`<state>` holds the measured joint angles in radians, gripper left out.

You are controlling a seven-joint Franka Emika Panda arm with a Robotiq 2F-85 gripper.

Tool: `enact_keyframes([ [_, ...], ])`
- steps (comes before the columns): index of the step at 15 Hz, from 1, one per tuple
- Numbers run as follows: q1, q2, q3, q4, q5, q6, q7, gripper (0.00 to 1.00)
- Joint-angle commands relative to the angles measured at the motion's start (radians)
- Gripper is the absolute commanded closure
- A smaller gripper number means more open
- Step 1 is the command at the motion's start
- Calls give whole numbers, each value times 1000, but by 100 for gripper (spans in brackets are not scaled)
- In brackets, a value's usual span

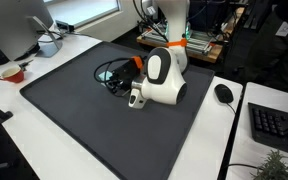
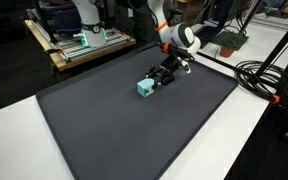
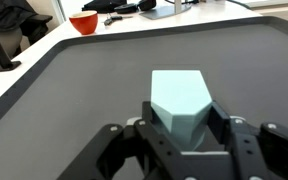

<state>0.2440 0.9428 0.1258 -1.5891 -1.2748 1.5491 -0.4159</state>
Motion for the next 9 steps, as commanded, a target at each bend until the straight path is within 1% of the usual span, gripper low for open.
enact_keyframes([
  [1, -4, 4, 6, 5, -3, -5, 0, 44],
  [3, -4, 4, 6, 5, -3, -5, 0, 44],
  [4, -4, 4, 6, 5, -3, -5, 0, 69],
  [6, -8, 17, 6, 20, -3, 10, 17, 69],
  [9, -6, 51, -1, 48, -8, 19, 6, 69],
])
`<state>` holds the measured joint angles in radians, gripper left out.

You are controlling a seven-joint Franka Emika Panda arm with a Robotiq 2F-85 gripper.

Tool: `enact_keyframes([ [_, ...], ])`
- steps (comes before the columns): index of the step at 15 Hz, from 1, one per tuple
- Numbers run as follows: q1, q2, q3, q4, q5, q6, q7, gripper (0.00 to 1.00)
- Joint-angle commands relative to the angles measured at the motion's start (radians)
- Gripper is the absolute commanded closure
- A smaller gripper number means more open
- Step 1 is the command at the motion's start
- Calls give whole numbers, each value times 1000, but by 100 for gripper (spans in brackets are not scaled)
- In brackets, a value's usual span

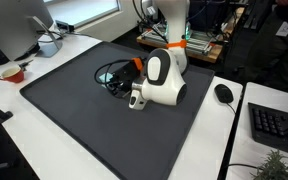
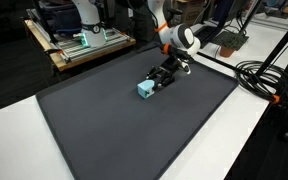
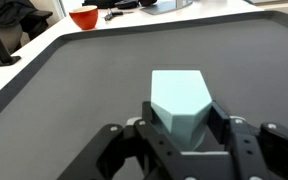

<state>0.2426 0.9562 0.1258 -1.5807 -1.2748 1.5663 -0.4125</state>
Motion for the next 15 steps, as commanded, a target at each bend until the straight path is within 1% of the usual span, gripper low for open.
enact_keyframes([
  [1, -6, 47, -2, 47, -6, 2, 1, 69],
  [2, -5, 57, -2, 59, 1, -5, -1, 69],
  [3, -7, 66, -2, 67, 6, -9, -9, 22],
  [5, -9, 69, 2, 67, 13, -6, -12, 13],
  [6, -11, 51, 10, 47, 16, 4, -3, 5],
  [7, -13, 23, 18, 14, 17, 16, 10, 1],
  [8, -13, -12, 27, -25, 21, 23, 37, 0],
  [13, -41, -242, 91, -262, 79, 74, 191, 0],
  [15, -71, -344, 117, -352, 122, 153, 227, 0],
])
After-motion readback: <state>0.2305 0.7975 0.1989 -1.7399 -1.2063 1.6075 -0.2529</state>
